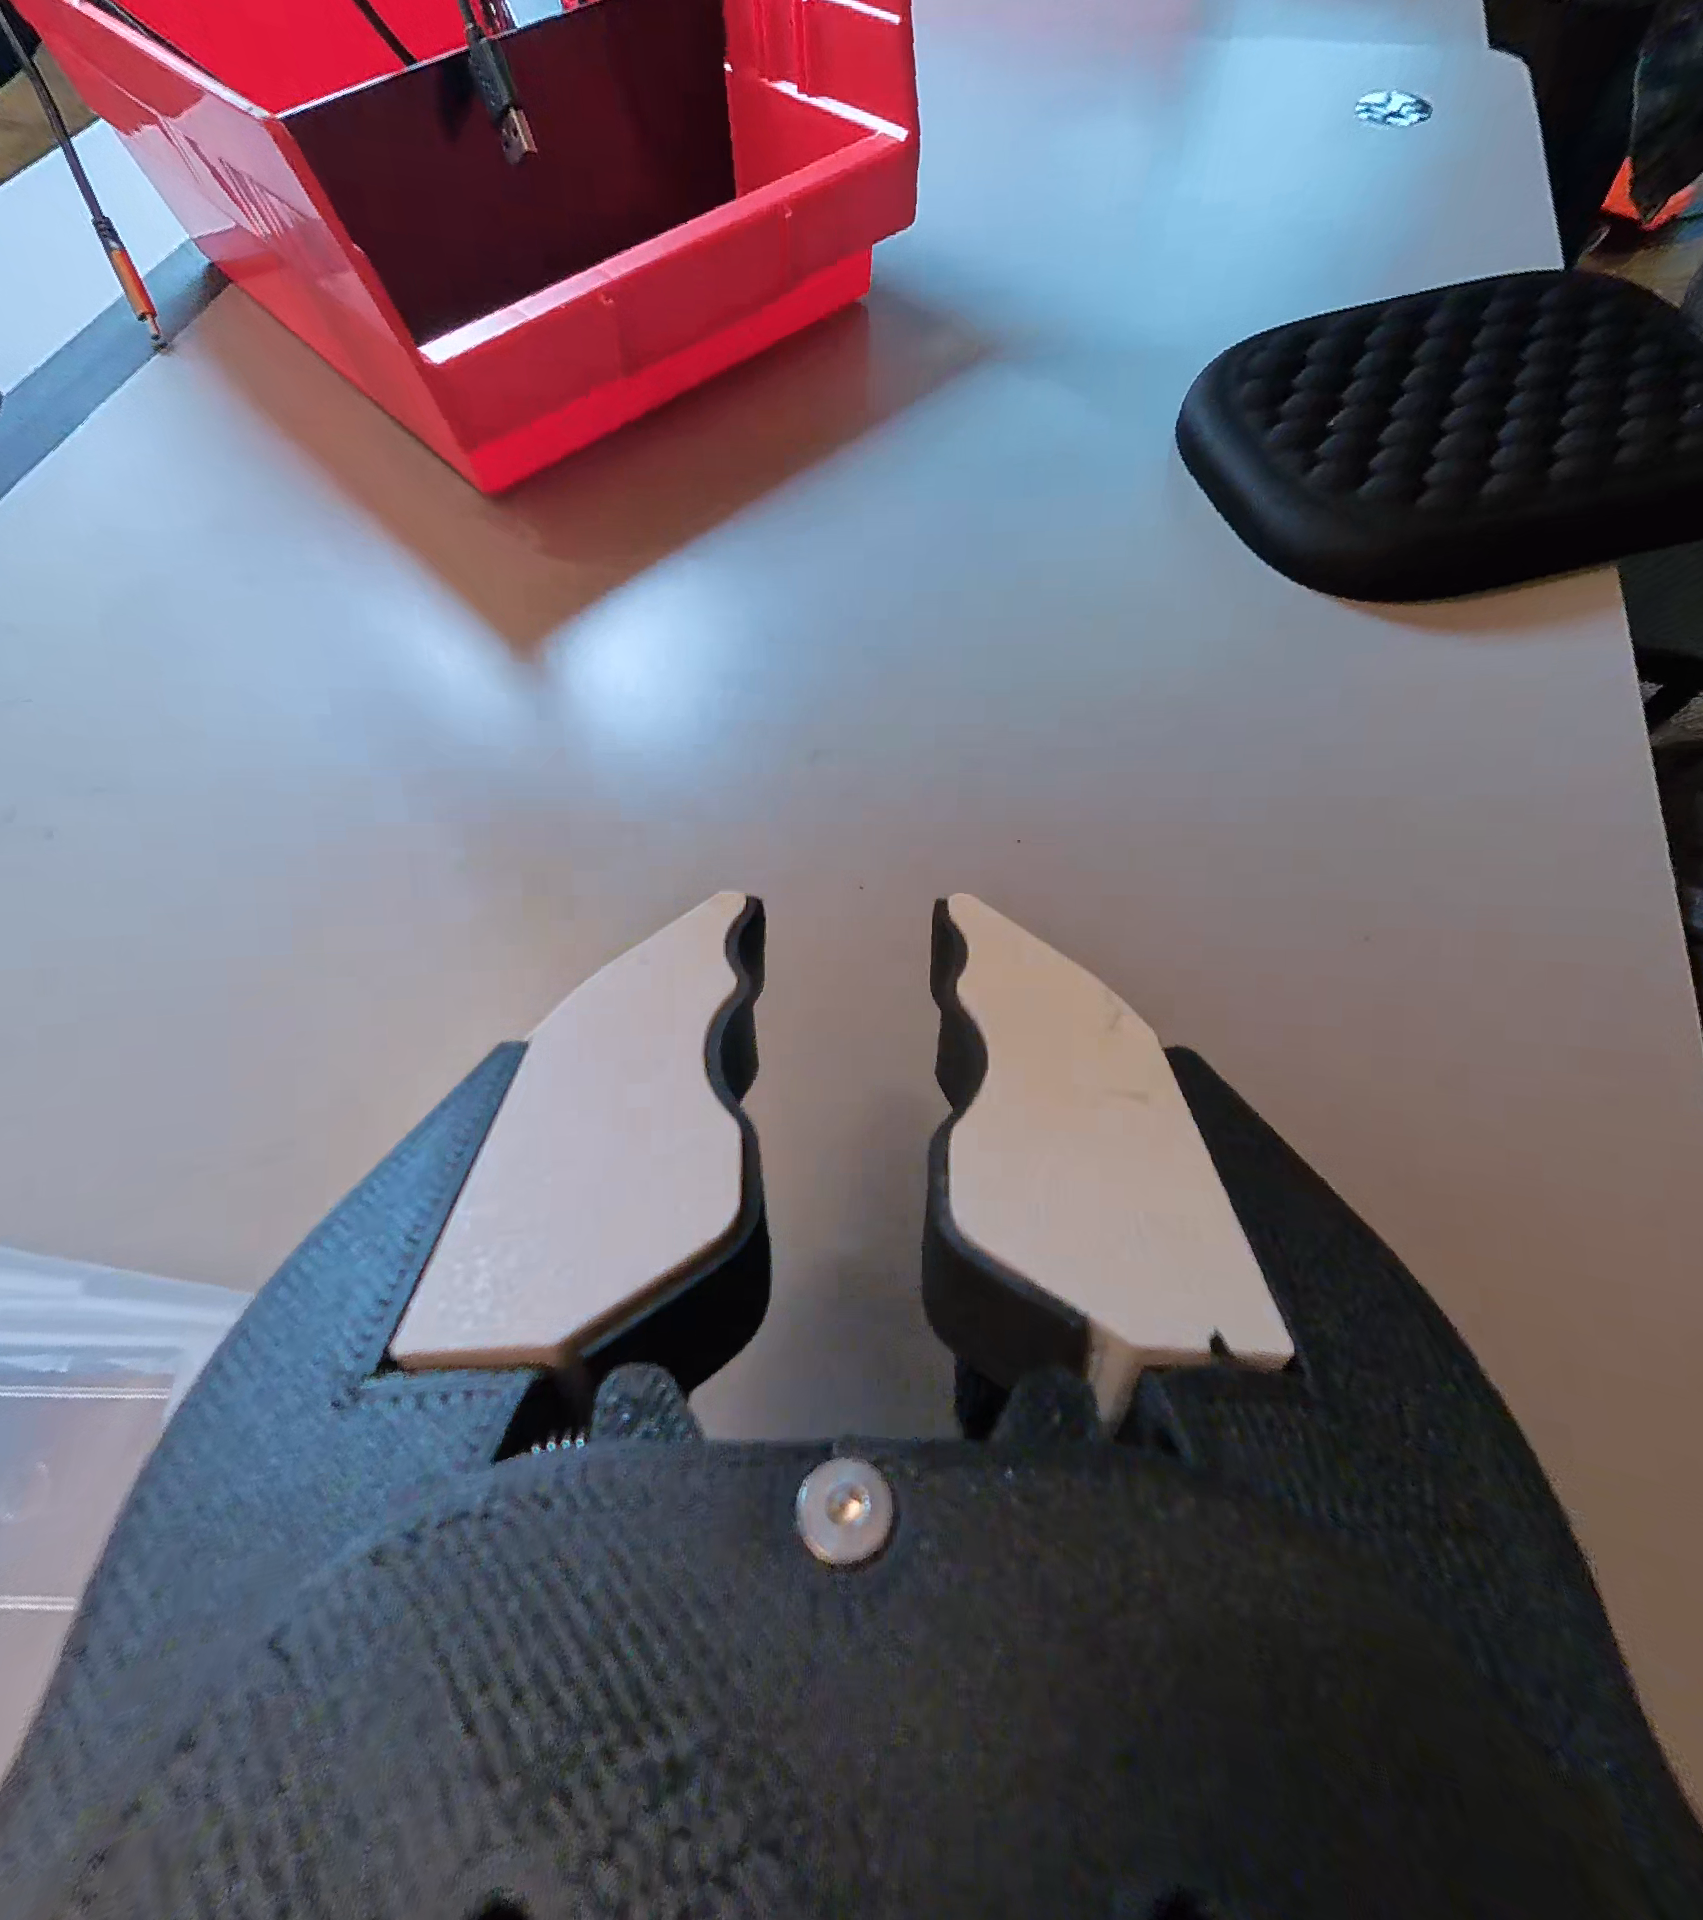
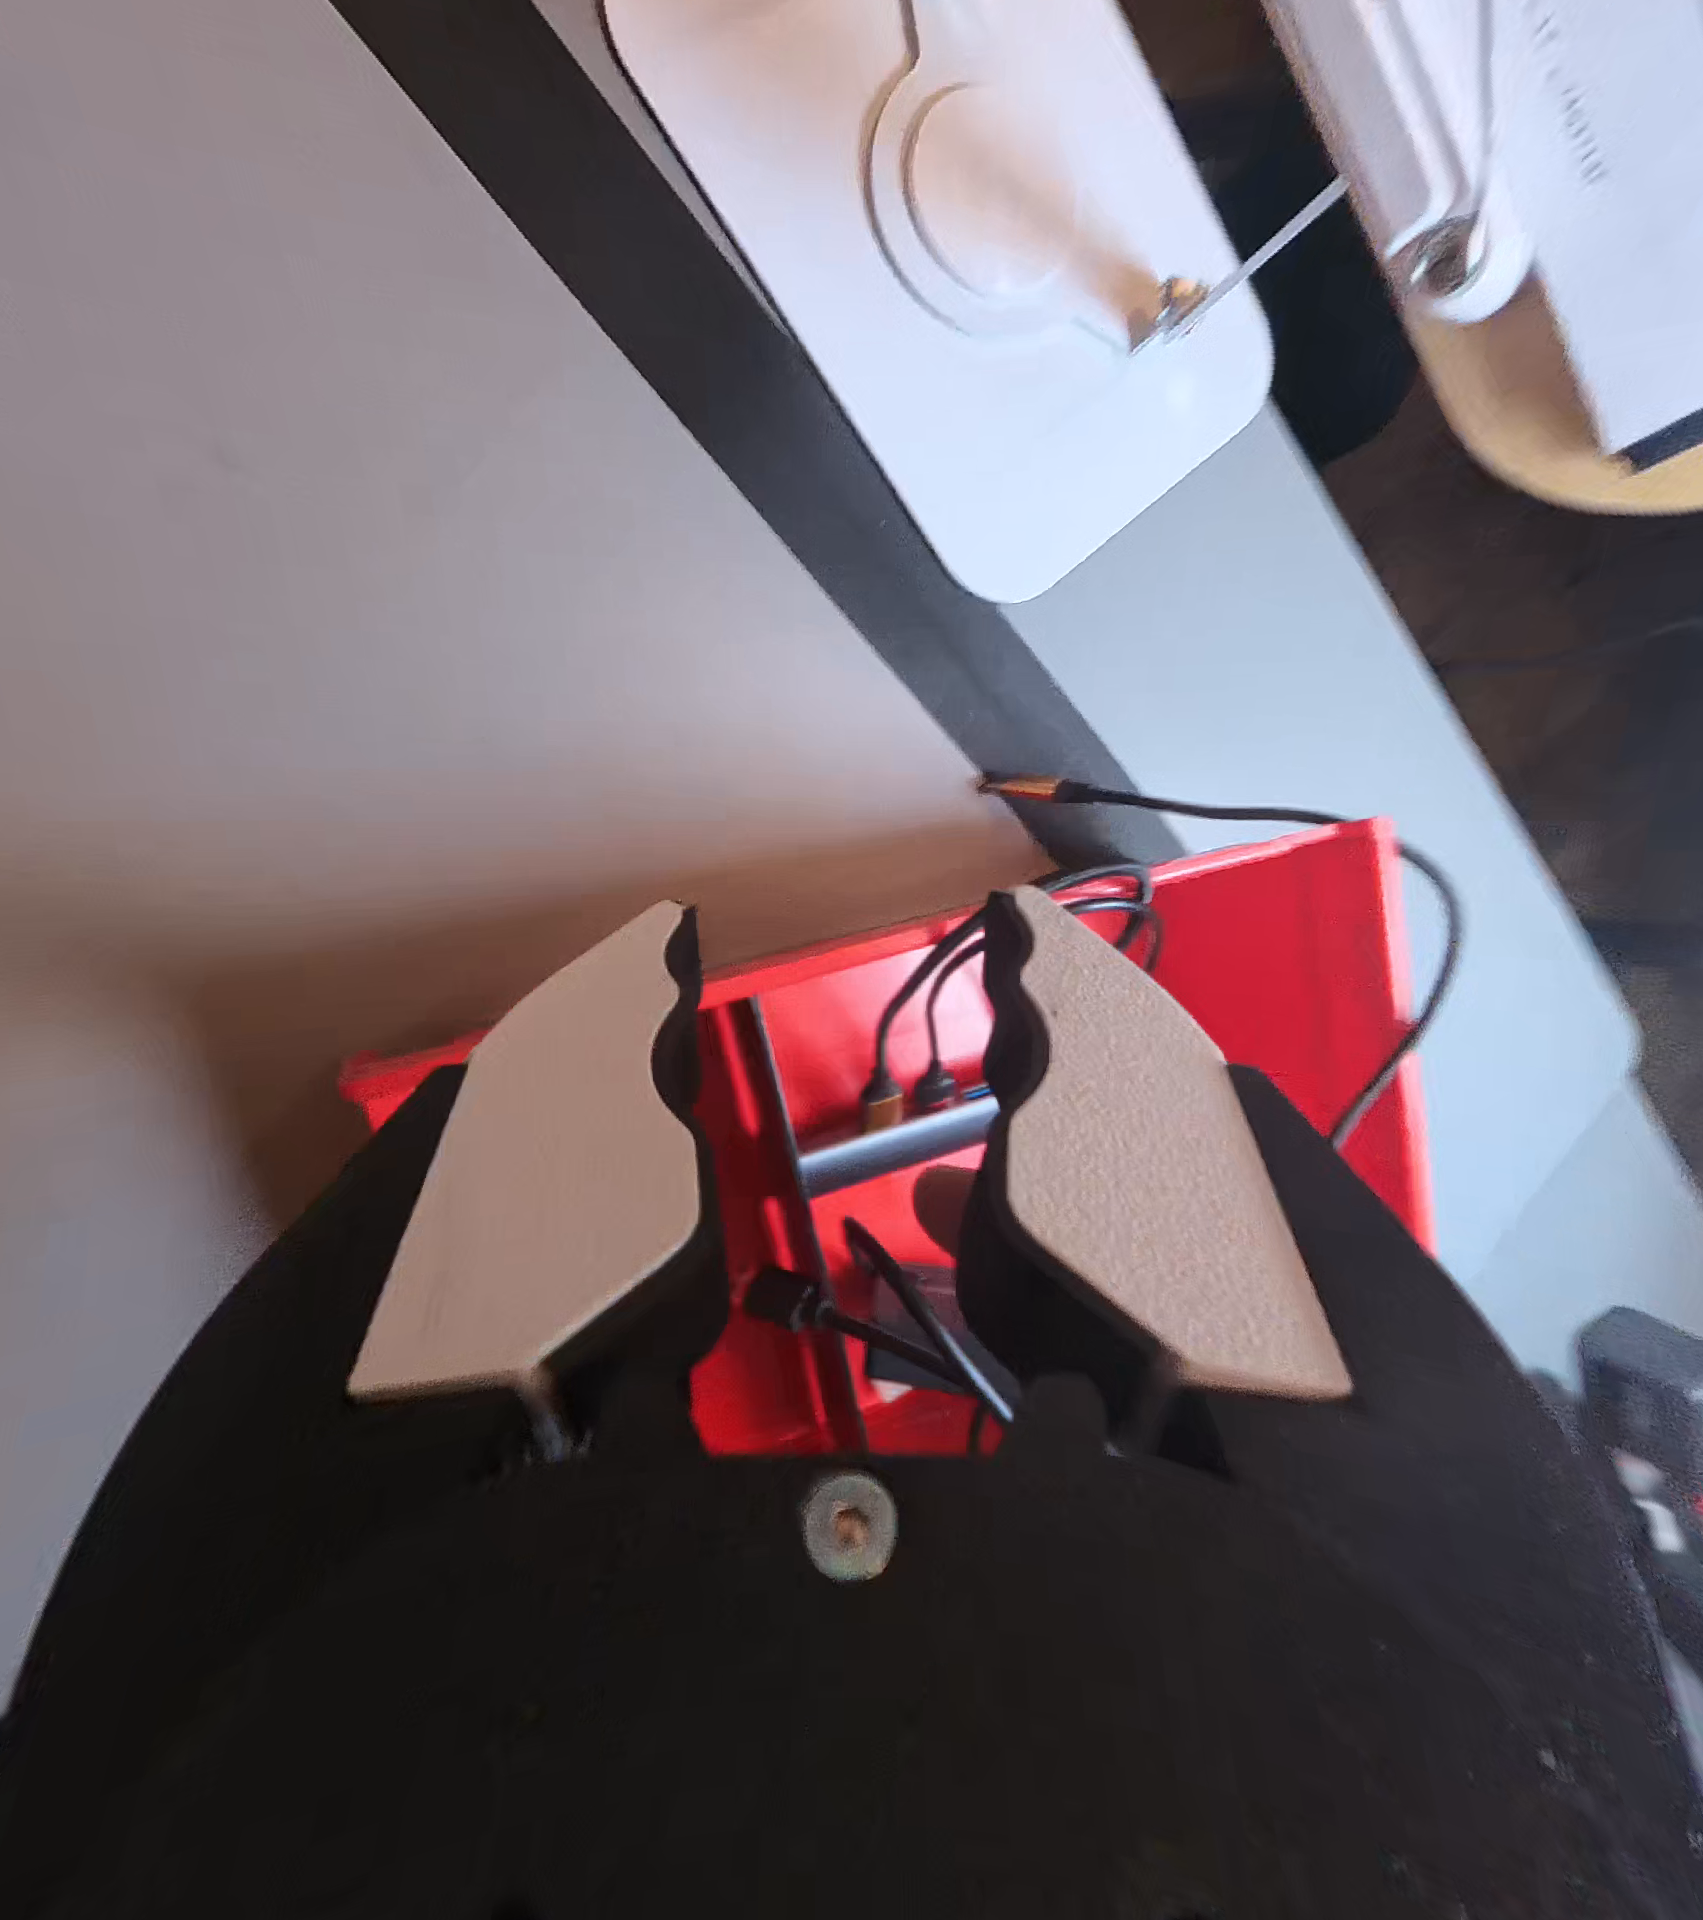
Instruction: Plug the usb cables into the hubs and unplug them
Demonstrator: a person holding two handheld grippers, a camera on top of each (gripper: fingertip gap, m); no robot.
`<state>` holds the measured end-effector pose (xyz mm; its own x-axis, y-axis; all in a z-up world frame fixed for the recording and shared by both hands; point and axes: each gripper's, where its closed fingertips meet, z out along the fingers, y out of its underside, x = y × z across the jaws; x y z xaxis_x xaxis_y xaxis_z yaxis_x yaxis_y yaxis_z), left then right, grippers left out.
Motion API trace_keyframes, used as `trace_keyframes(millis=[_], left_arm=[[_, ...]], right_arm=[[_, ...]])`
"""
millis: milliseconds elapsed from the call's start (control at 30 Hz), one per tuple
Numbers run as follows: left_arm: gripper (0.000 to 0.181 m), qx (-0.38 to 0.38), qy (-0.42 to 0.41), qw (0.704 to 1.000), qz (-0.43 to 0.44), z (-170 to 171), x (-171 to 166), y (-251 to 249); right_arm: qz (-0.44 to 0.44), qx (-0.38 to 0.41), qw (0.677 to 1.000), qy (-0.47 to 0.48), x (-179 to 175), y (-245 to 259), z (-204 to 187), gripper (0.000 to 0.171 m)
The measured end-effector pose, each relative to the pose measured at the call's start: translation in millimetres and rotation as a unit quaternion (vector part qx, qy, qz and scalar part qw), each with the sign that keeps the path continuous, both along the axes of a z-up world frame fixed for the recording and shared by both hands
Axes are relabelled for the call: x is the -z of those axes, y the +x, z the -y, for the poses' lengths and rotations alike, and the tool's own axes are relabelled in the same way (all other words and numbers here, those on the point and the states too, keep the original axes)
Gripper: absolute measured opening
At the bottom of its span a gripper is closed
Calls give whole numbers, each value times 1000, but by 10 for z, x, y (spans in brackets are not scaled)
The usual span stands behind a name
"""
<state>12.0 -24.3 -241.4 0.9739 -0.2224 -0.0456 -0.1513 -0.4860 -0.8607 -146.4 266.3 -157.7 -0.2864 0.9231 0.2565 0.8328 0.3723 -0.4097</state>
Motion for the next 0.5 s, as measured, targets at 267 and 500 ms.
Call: trace_keyframes(millis=[267, 500], left_arm=[[30, 2, -7, 1000, -7, 17, 35, -12], [29, -26, -5, 999, -42, 23, 25, -143]], right_arm=[[134, 128, 982, -18, 649, 55, -264, 49], [43, 70, 997, -7, 492, -29, 17, 42]])
